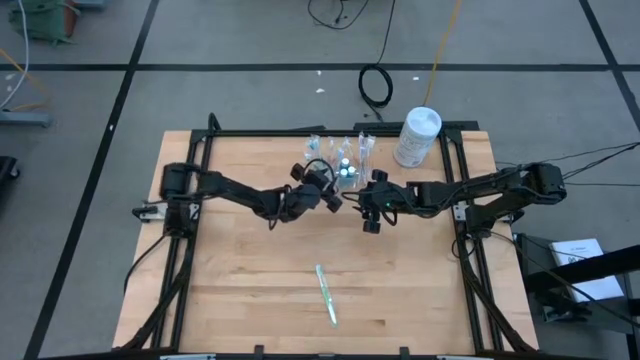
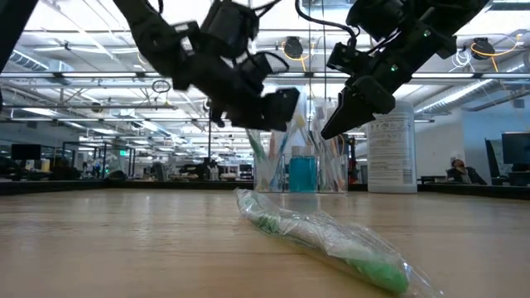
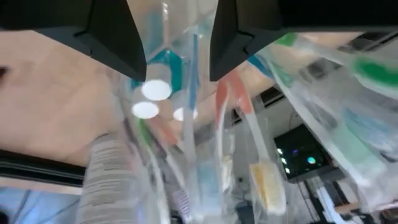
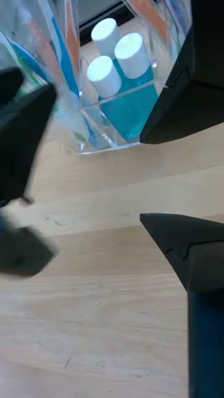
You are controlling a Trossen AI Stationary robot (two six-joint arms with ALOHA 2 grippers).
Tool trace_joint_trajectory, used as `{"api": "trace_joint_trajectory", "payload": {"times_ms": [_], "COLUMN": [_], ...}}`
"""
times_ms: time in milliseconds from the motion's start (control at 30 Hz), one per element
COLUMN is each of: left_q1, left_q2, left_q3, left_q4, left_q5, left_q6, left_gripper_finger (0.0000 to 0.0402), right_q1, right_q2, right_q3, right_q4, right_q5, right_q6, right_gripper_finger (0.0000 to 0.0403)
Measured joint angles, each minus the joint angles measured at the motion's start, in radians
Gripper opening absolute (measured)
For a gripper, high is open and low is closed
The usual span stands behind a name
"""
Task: Pick & Place toothbrushing station
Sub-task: Put the green toothbrush into the transparent organizer
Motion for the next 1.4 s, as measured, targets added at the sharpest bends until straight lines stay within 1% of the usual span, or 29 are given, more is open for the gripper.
{"api": "trace_joint_trajectory", "payload": {"times_ms": [167,300,367,533,667,833,1033,1233,1400], "left_q1": [-0.031,-0.056,-0.069,-0.103,-0.122,-0.129,-0.128,-0.135,-0.137], "left_q2": [-0.145,-0.257,-0.308,-0.432,-0.507,-0.573,-0.657,-0.766,-0.855], "left_q3": [0.0,0.0,0.0,0.0,0.0,0.0,0.0,0.0,0.001], "left_q4": [-0.177,-0.3,-0.363,-0.55,-0.682,-0.78,-0.832,-0.943,-1.041], "left_q5": [0.024,0.106,0.128,0.134,0.132,0.133,0.132,0.132,0.131], "left_q6": [-0.021,0.019,0.032,0.068,0.054,0.08,0.052,0.038,-0.013], "left_gripper_finger": [0.0179,0.0173,0.0173,0.0173,0.0173,0.0172,0.0172,0.0172,0.0172], "right_q1": [0.0,0.0,0.0,0.0,0.0,0.0,0.0,0.0,0.0], "right_q2": [0.0,0.0,0.0,0.0,0.0,0.0,0.0,0.0,0.0], "right_q3": [0.0,0.0,0.0,0.0,0.0,0.0,0.0,0.0,0.0], "right_q4": [0.0,-0.001,0.0,0.001,0.003,0.004,0.003,0.007,0.007], "right_q5": [0.0,0.0,0.0,0.001,0.001,0.001,0.001,0.0,0.0], "right_q6": [0.0,0.001,0.001,0.012,0.092,0.157,0.241,0.306,0.377], "right_gripper_finger": [0.0185,0.0185,0.0185,0.0185,0.0185,0.0185,0.0185,0.0185,0.0185]}}
